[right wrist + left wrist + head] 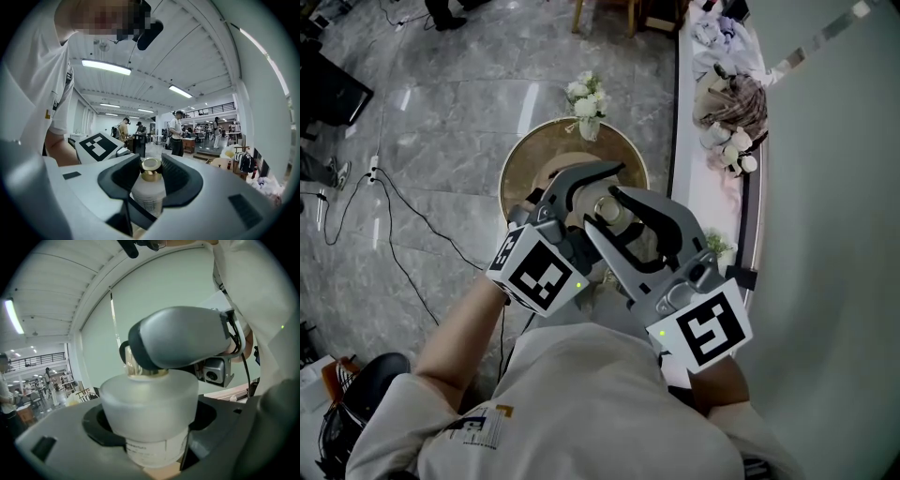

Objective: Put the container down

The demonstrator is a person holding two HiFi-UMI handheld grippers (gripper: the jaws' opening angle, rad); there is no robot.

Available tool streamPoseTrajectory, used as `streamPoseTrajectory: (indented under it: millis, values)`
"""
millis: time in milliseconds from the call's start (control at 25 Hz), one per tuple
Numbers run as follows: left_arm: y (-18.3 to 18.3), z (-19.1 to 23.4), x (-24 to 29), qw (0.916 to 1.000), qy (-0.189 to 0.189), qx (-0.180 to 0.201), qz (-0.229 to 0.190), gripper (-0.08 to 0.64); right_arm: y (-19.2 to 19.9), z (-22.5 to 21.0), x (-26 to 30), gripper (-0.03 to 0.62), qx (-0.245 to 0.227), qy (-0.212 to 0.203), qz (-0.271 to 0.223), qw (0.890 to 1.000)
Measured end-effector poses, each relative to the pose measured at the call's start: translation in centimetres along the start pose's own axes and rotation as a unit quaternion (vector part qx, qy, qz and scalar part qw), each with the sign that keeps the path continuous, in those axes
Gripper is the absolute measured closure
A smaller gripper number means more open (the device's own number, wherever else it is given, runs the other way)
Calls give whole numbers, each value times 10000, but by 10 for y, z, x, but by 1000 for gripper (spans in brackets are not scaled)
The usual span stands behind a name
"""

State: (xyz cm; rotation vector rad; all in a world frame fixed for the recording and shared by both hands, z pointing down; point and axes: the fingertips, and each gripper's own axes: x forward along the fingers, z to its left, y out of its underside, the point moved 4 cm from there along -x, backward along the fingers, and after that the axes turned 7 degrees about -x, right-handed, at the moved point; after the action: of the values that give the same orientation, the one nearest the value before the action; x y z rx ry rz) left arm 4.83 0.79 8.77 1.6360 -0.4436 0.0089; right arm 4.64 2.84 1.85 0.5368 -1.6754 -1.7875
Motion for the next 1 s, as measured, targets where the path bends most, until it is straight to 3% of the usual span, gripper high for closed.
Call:
streamPoseTrajectory:
  millis: [160, 320, 640, 1000]
  values:
    - [14, 9, 9, 9997, -86, 86, -203, 212, 16, -6, 7, 454, -26, -48, 14, 10000]
    - [41, 13, 20, 9998, -154, 97, -107, 212, 44, -10, 16, 454, -49, -76, 120, 9999]
    - [94, 23, 32, 9987, -144, -327, -362, 212, 95, -10, 42, 454, -63, -126, 372, 9992]
    - [160, 17, 34, 9989, -224, -368, -209, 212, 157, 7, 58, 454, 180, -274, 623, 9975]
